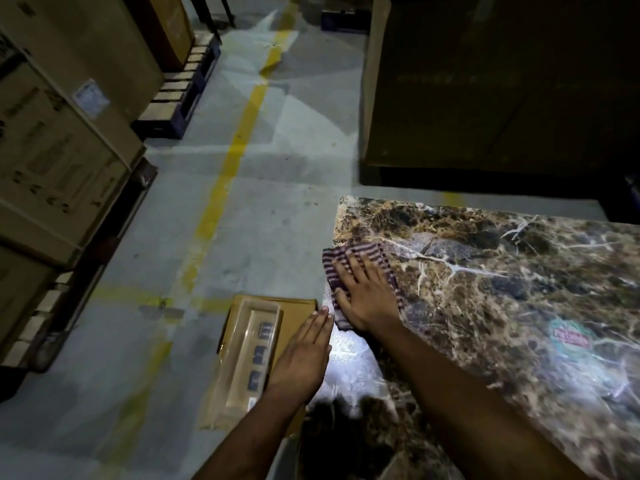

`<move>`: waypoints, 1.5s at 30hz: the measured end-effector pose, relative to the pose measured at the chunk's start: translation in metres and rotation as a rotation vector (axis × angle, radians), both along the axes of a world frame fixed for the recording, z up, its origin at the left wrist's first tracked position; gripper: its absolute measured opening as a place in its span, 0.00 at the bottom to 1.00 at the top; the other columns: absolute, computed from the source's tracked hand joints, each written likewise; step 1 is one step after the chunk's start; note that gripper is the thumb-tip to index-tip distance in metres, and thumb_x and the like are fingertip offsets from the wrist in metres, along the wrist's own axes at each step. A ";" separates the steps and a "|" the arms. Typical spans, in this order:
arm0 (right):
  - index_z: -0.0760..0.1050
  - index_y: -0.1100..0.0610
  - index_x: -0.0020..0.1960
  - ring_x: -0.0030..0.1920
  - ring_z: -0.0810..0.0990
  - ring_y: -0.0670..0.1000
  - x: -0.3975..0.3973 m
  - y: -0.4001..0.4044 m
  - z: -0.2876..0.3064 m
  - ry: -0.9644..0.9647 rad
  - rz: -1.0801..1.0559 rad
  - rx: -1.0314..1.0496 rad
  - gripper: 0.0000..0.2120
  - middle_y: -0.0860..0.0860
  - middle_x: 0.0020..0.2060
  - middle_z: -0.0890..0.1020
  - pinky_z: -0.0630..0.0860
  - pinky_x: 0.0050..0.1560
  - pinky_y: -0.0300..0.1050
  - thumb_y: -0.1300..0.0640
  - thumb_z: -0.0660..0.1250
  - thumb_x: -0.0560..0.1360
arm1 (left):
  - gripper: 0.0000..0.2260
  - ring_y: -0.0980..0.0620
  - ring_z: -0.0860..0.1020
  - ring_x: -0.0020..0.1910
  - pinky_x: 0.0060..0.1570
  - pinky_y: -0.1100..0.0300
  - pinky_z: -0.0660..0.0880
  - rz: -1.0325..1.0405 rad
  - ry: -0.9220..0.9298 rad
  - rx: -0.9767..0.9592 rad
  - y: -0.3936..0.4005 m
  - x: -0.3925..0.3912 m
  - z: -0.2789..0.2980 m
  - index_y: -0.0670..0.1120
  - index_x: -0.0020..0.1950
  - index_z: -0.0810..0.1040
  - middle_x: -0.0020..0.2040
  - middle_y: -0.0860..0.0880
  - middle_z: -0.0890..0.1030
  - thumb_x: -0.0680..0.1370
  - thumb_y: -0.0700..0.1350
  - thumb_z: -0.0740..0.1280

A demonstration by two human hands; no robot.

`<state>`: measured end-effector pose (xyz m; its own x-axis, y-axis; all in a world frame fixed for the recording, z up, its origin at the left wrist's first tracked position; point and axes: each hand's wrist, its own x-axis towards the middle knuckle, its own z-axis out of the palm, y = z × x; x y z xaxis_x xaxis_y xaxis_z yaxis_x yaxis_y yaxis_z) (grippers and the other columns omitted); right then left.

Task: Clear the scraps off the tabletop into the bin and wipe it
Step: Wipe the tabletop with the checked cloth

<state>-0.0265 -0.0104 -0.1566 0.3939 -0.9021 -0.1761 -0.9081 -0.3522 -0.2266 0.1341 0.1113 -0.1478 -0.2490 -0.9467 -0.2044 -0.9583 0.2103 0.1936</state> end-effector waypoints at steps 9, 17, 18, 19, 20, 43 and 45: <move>0.47 0.45 0.83 0.82 0.43 0.57 0.016 0.047 0.006 -0.016 -0.087 -0.006 0.31 0.52 0.83 0.50 0.41 0.81 0.56 0.38 0.46 0.82 | 0.32 0.48 0.47 0.82 0.80 0.50 0.51 -0.017 -0.025 0.049 0.058 0.014 -0.013 0.45 0.83 0.48 0.83 0.46 0.47 0.82 0.58 0.43; 0.42 0.43 0.82 0.82 0.39 0.55 -0.017 0.108 0.005 0.028 -0.181 0.029 0.31 0.51 0.83 0.45 0.40 0.80 0.55 0.36 0.43 0.82 | 0.31 0.46 0.52 0.82 0.78 0.49 0.55 -0.033 -0.011 0.028 0.117 0.019 -0.015 0.44 0.83 0.53 0.83 0.45 0.53 0.83 0.58 0.49; 0.43 0.43 0.83 0.82 0.40 0.56 -0.007 0.110 0.006 0.011 -0.207 0.035 0.31 0.51 0.83 0.46 0.39 0.80 0.55 0.37 0.44 0.82 | 0.31 0.46 0.51 0.82 0.79 0.49 0.54 -0.029 -0.017 0.020 0.124 0.021 -0.015 0.45 0.83 0.52 0.83 0.46 0.52 0.83 0.59 0.48; 0.44 0.44 0.83 0.82 0.41 0.57 0.004 0.115 0.007 -0.001 -0.207 0.030 0.31 0.52 0.83 0.46 0.40 0.80 0.56 0.37 0.45 0.82 | 0.31 0.47 0.50 0.82 0.79 0.49 0.53 -0.027 -0.025 0.009 0.128 0.023 -0.015 0.45 0.83 0.51 0.83 0.47 0.51 0.83 0.59 0.47; 0.45 0.44 0.83 0.82 0.41 0.57 0.013 0.126 0.006 -0.004 -0.177 0.022 0.31 0.52 0.83 0.47 0.40 0.81 0.57 0.37 0.45 0.82 | 0.31 0.47 0.50 0.82 0.79 0.49 0.53 -0.019 -0.022 0.012 0.134 0.024 -0.014 0.45 0.83 0.51 0.83 0.47 0.51 0.83 0.59 0.47; 0.46 0.43 0.83 0.82 0.45 0.59 -0.005 0.275 0.007 0.011 -0.189 0.044 0.30 0.54 0.83 0.49 0.43 0.80 0.60 0.39 0.46 0.82 | 0.26 0.46 0.65 0.77 0.70 0.46 0.69 0.096 -0.127 0.047 0.252 0.029 0.011 0.47 0.78 0.68 0.78 0.50 0.68 0.82 0.55 0.50; 0.44 0.43 0.83 0.82 0.42 0.58 0.014 0.291 0.011 -0.010 -0.074 0.058 0.30 0.53 0.83 0.45 0.40 0.80 0.59 0.39 0.47 0.83 | 0.27 0.46 0.64 0.78 0.70 0.46 0.69 0.110 -0.131 0.052 0.261 0.027 0.011 0.48 0.78 0.67 0.78 0.50 0.68 0.81 0.54 0.50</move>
<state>-0.0126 0.2805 -0.1452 0.3280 -0.9174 -0.2253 -0.9290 -0.2699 -0.2533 0.1615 0.3727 -0.1370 -0.1122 -0.9540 -0.2780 -0.9927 0.0952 0.0739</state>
